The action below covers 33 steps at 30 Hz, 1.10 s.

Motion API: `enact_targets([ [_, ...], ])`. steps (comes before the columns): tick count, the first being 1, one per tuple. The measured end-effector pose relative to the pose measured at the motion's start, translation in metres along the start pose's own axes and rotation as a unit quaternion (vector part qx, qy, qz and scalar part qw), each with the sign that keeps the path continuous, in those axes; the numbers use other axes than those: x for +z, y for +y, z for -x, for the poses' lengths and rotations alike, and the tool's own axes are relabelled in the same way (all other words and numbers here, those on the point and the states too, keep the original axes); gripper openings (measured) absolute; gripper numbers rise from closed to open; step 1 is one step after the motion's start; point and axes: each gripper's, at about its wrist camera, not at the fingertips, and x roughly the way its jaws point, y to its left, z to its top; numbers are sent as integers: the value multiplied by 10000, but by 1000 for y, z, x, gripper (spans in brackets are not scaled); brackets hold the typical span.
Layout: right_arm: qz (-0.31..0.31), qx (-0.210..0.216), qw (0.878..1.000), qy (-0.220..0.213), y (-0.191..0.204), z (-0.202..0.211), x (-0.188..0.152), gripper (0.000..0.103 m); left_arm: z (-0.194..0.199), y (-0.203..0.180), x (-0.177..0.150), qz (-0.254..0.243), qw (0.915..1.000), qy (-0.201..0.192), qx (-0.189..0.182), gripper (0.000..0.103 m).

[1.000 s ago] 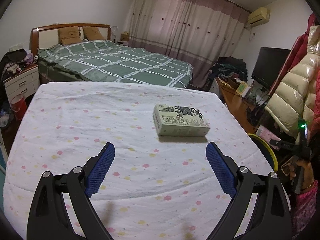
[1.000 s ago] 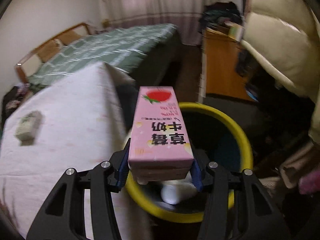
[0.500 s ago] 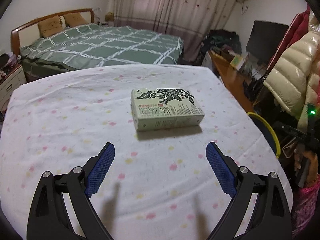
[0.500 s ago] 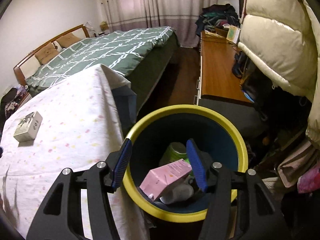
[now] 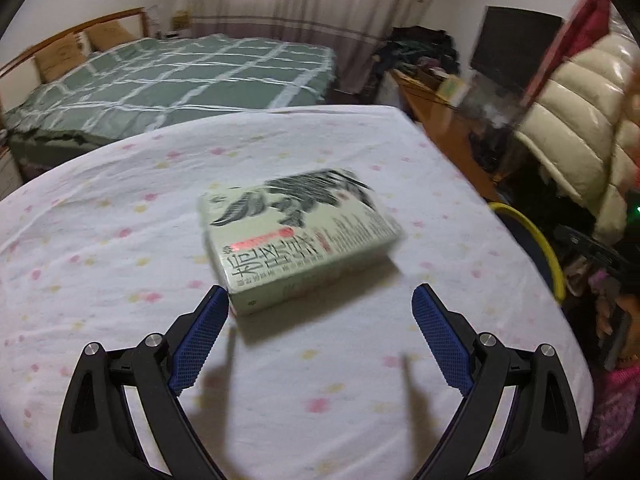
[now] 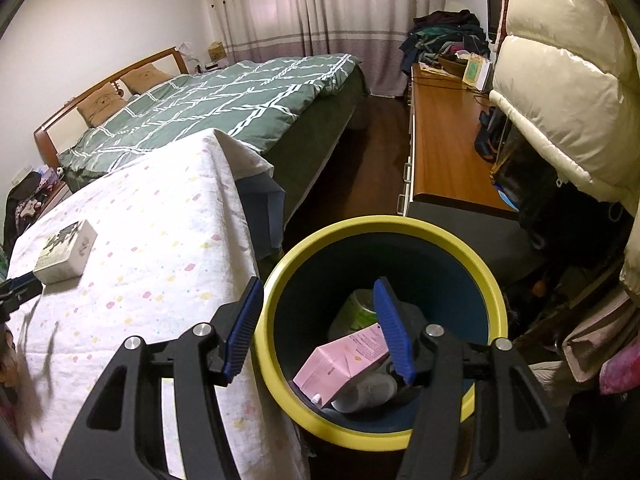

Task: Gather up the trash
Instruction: 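Move the left gripper to the cream flower-print tea box and grasp it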

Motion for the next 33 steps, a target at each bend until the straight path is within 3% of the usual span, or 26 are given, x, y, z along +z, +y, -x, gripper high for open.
enact_targets([
  [4,-3,35,10000,-23,-1,-1,1,55,8,-40,-7,-559,9965,118,-606,91],
  [6,0,51,10000,-22,-1,-1,2,55,15,-56,-9,-840,9940,88,-696,91],
  [10,14,73,10000,-17,-1,-4,4,55,25,-67,3,-1280,9915,-143,-169,91],
  [15,16,70,10000,-29,-2,-4,4,58,6,-43,37,-1330,9907,-73,272,93],
  [22,-17,-8,10000,-11,-11,-6,8,60,-24,-32,64,-1568,9874,226,57,98],
  [33,33,20,10000,36,-9,-14,12,61,-68,-28,64,-1684,9831,706,128,98],
])
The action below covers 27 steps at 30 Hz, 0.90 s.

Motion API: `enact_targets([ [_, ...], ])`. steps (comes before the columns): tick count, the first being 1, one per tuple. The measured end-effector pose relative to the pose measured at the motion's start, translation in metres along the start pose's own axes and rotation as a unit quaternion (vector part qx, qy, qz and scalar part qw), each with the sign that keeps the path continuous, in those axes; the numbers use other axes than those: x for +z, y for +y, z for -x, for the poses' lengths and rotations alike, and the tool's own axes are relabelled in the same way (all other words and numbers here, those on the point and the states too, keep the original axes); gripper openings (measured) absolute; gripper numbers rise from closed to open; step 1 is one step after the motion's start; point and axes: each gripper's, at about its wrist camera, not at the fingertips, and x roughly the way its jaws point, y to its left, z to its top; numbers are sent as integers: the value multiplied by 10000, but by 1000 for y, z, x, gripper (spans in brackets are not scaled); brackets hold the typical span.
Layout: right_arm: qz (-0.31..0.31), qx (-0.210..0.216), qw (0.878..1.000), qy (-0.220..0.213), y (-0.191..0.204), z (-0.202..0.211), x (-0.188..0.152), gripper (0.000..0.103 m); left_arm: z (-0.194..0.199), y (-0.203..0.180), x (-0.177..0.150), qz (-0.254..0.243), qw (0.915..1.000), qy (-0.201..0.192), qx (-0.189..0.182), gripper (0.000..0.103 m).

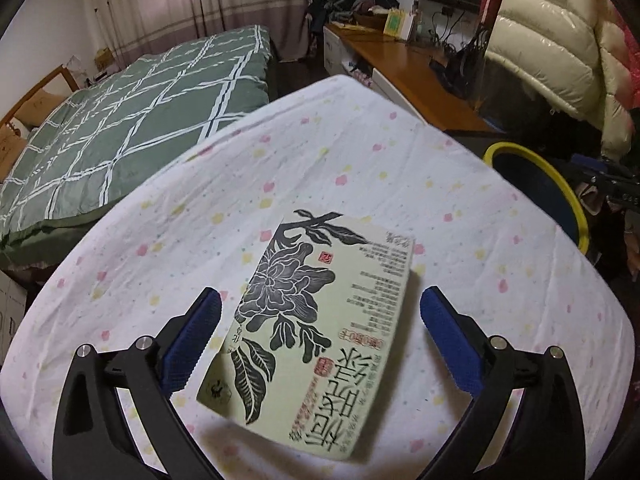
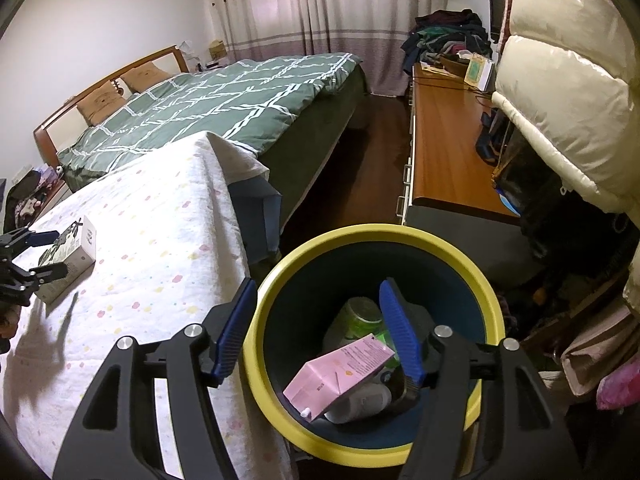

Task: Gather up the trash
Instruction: 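Move the left gripper to the cream flower-print tea box and grasp it, then carry the tea box with the left gripper and drop it into the bin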

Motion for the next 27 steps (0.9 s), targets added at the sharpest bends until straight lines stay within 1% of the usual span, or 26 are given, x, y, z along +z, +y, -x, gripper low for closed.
enact_targets([
  [6,19,17,10000,17,1,0,-1,61,-15,3,1,56,9997,192,107,97],
  [7,17,18,10000,16,0,0,-2,61,-17,3,1,70,9997,219,95,95],
  [8,11,20,10000,12,0,1,-2,61,-17,3,0,94,9996,251,53,89],
  [10,1,31,10000,-4,-2,3,-4,61,-19,1,1,145,9996,245,84,85],
  [12,-25,38,10000,-37,-6,8,-8,61,-18,-4,1,136,9996,201,116,77],
  [15,-102,54,9999,-90,-16,16,-16,61,-12,-15,3,123,9997,106,171,76],
  [17,-162,51,9998,-124,-23,22,-22,61,-6,-29,6,79,9998,-3,154,76],
  [20,-250,-1,9995,-200,-36,36,-33,61,6,-57,17,3,9998,-204,23,76],
  [24,-335,-95,9990,-292,-52,54,-45,61,13,-120,42,-283,9986,-364,-262,76],
  [27,-380,-188,9986,-312,-64,64,-54,61,6,-170,60,-588,9965,-334,-483,76],
])
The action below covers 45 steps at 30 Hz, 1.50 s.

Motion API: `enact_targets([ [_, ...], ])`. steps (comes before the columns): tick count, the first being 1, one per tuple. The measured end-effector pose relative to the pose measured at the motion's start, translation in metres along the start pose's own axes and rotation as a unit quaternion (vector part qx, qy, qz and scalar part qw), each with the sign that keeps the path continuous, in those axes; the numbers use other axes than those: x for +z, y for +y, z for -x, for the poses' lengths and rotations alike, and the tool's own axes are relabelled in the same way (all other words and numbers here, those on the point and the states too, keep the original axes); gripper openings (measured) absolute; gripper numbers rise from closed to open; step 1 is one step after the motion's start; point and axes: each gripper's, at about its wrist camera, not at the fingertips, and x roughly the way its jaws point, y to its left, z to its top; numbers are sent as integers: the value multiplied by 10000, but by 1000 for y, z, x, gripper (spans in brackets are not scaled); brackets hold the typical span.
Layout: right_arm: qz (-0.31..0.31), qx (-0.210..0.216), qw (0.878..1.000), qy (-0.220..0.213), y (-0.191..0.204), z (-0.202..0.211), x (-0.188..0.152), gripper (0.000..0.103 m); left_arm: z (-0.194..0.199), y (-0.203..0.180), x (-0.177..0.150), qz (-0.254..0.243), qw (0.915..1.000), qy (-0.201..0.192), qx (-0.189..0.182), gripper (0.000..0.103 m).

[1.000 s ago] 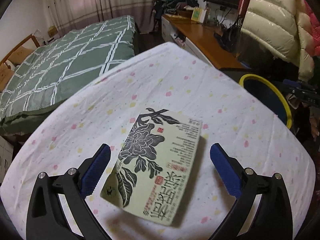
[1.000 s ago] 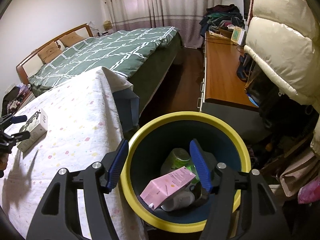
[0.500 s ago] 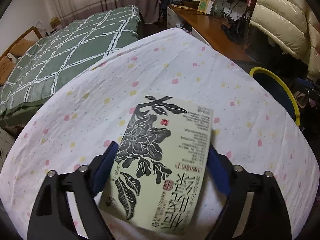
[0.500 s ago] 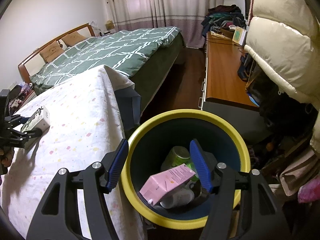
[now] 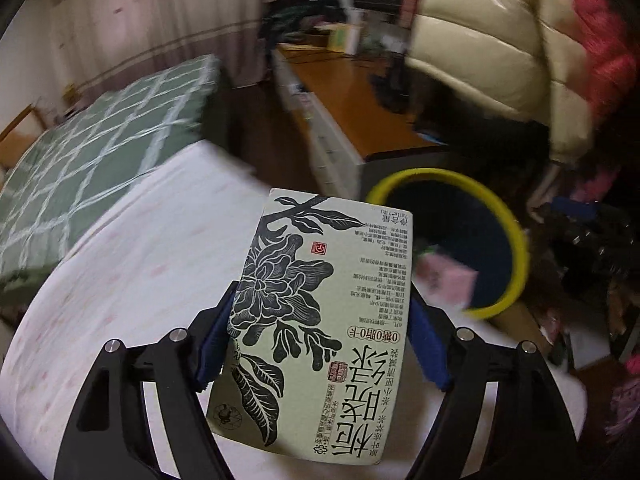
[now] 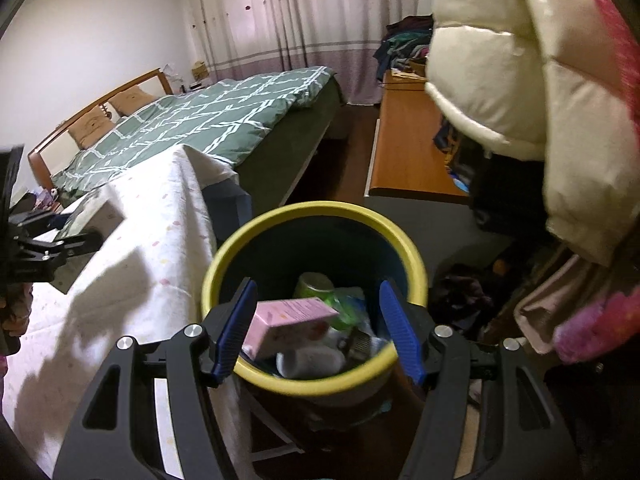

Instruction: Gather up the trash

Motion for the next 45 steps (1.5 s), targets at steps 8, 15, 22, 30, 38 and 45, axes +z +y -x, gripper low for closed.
enact_targets([
  [8,-87,-151,9998,45,-28,15,-14,61,-75,-94,50,-387,9975,567,-178,76],
  [15,-153,-252,9996,42,-46,21,-16,61,-129,-136,67,-480,9940,980,-26,79],
  [22,-107,-223,9997,53,-40,25,-15,61,-103,-115,66,-25,9975,704,41,93],
  [30,167,60,9998,32,-8,34,-19,62,24,-71,14,797,9956,-291,397,98],
  [38,502,418,9977,-187,38,63,-18,63,174,-30,-99,2032,9632,-1298,1189,98],
  [45,799,768,9924,-538,81,113,-32,66,261,-29,-200,2590,9249,-1658,2236,98],
])
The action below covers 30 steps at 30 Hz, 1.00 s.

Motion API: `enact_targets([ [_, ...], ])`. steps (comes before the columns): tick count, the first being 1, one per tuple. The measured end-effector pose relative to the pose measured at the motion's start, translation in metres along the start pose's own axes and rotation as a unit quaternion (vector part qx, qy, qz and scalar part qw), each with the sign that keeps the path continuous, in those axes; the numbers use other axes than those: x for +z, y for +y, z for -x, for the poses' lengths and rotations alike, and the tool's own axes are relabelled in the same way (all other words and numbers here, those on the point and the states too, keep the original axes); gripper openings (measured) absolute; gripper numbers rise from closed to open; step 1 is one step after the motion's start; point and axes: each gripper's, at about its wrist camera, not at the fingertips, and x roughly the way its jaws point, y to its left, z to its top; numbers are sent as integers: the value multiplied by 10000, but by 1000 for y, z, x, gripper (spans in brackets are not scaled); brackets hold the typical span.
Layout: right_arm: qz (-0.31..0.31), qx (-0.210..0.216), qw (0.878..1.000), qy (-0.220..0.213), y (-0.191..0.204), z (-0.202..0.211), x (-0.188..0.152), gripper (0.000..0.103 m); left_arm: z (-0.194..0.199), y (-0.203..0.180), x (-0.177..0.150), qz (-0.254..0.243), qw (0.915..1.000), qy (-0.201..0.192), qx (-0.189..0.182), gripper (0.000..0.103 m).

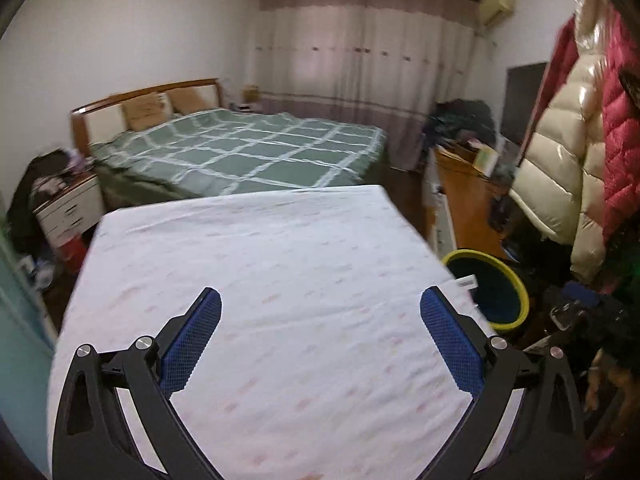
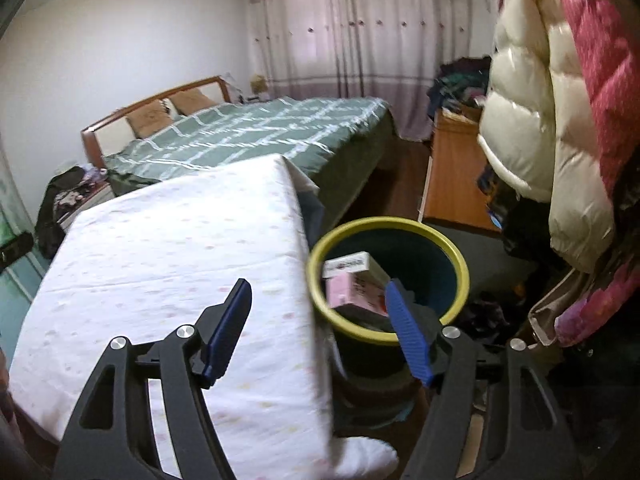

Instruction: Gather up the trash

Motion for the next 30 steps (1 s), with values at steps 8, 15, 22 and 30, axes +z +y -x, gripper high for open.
enact_targets([
  [8,330,124,9984,-440,41,55,-9,70,77,62,-44,593,9954,-428,612,98],
  [15,386,-48,9973,-619,52,68,-9,71,107,80,-48,736,9914,-616,891,98],
  [22,469,-138,9969,-612,56,67,-9,72,104,77,-49,670,9925,-511,888,98],
  [30,452,-132,9970,-613,57,66,-9,72,98,72,-48,646,9931,-496,847,98],
])
